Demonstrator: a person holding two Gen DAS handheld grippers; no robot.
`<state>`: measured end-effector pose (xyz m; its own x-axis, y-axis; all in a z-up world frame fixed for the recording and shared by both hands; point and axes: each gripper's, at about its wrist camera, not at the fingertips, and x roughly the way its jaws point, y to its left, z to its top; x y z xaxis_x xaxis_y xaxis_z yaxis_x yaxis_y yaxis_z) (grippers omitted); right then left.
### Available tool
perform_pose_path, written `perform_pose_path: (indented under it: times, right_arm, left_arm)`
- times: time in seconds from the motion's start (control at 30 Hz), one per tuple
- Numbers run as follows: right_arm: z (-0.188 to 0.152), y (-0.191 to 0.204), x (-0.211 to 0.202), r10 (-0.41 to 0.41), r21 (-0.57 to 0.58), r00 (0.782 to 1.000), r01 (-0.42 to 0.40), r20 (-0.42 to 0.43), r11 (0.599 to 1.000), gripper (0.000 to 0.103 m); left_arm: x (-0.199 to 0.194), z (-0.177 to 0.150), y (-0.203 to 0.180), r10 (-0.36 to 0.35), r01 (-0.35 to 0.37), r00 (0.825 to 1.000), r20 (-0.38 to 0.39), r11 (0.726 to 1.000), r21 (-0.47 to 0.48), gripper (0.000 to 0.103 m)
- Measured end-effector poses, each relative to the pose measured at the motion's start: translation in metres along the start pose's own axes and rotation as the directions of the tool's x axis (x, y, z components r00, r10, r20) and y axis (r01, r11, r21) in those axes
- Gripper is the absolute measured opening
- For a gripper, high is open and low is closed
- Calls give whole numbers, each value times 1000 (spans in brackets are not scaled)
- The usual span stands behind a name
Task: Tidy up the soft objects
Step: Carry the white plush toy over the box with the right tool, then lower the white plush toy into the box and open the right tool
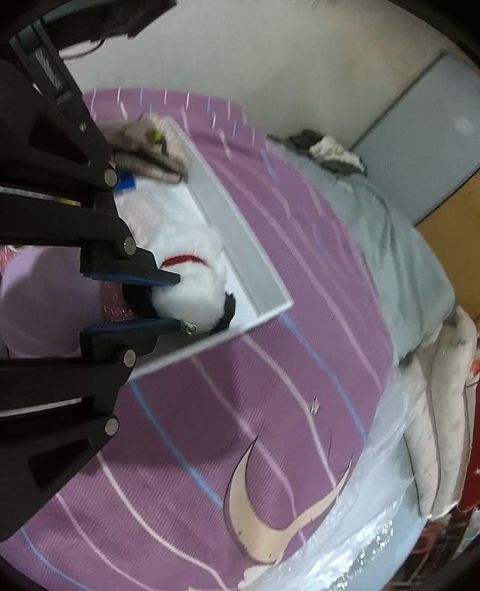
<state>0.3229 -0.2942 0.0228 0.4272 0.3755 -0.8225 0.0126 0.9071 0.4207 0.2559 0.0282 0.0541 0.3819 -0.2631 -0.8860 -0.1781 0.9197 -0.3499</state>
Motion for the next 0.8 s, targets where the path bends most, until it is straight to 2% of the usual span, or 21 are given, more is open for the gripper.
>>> perform_pose_path:
  times: [0.23,0.33,0.47,0.6,0.63,0.77,0.8]
  right_arm:
    - [-7,3,-7,-59,-36,998,58,-18,998,16]
    - [-5,0,-5,-39,3,998,39,-41,999,16]
    - [-8,-12,-12,14,69,994,-7,-106,998,16]
    - [-8,-10,-28,7,50,996,-3,-86,999,16]
    - [-7,-9,-32,6,44,997,-3,-72,999,17]
    - [-5,-2,-42,50,28,999,-50,-2,998,36]
    - [-5,0,-43,62,22,998,-63,28,998,38]
  left_arm:
    - [-3,-1,-4,-6,6,1000,12,1000,16,31]
    - [-6,-2,-6,17,-18,999,35,1000,25,31]
    - [-8,-5,-18,85,-90,994,65,992,83,32]
    - [-11,-8,-30,97,-109,991,94,985,133,45]
    - [-12,-9,-32,102,-116,990,102,983,143,45]
    - [-16,-11,-39,122,-144,984,129,974,175,47]
    - [-16,-11,-40,127,-150,983,133,973,176,48]
